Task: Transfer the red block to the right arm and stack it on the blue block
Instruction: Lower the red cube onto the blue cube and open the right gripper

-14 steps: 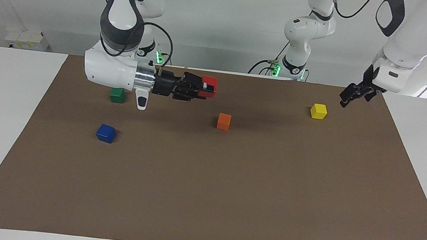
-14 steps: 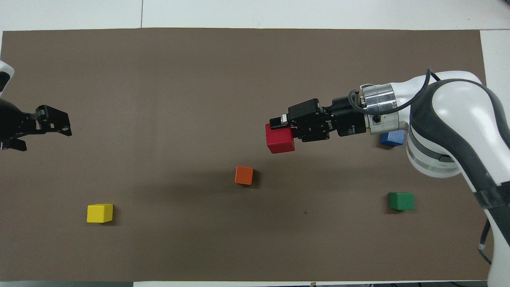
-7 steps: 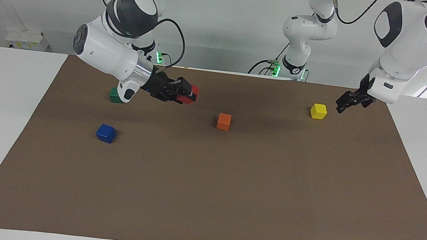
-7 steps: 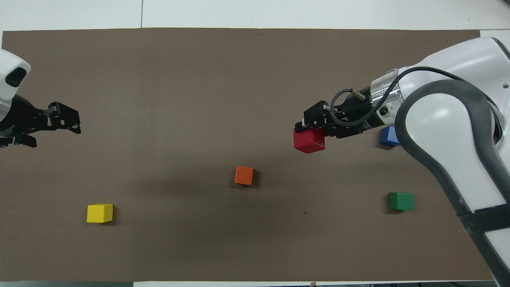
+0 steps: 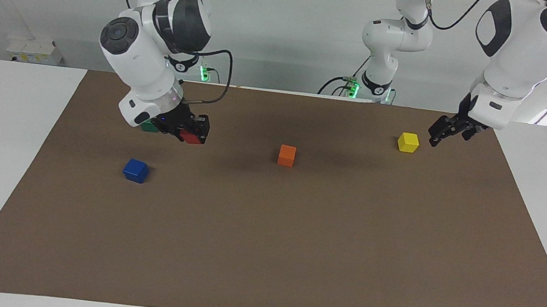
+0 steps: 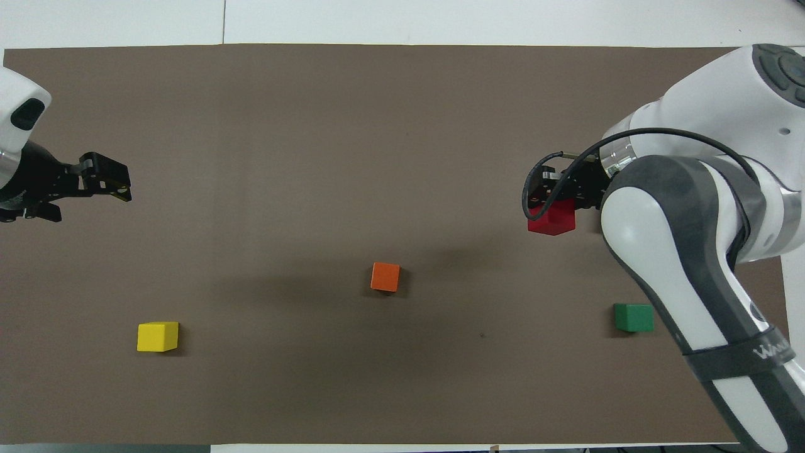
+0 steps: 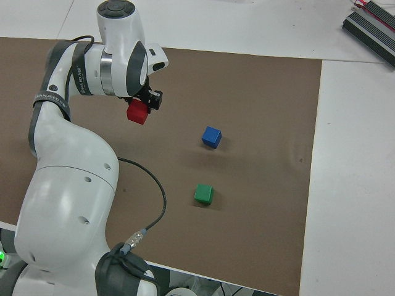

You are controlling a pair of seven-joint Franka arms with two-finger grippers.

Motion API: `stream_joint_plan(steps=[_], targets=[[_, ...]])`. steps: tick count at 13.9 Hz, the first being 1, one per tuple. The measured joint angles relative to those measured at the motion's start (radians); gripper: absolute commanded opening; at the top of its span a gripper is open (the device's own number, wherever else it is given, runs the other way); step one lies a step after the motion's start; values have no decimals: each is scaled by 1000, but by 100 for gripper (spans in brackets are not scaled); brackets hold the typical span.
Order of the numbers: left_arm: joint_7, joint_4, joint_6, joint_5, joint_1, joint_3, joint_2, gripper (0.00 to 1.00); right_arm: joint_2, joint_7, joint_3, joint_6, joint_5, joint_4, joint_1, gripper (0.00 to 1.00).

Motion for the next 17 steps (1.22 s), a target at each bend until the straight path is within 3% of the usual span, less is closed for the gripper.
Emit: stream_joint_plan(steps=[6, 13, 17], targets=[[106, 6, -42, -15, -4, 2, -3, 100, -5, -27, -2, 7, -192, -3, -50, 0], [200, 35, -34, -41, -4, 12, -3, 100, -36, -90, -3, 343, -243, -224, -129, 0], [203, 53, -33, -42, -6, 11, -3, 100, -39, -102, -3, 458, -243, -318, -159, 0]])
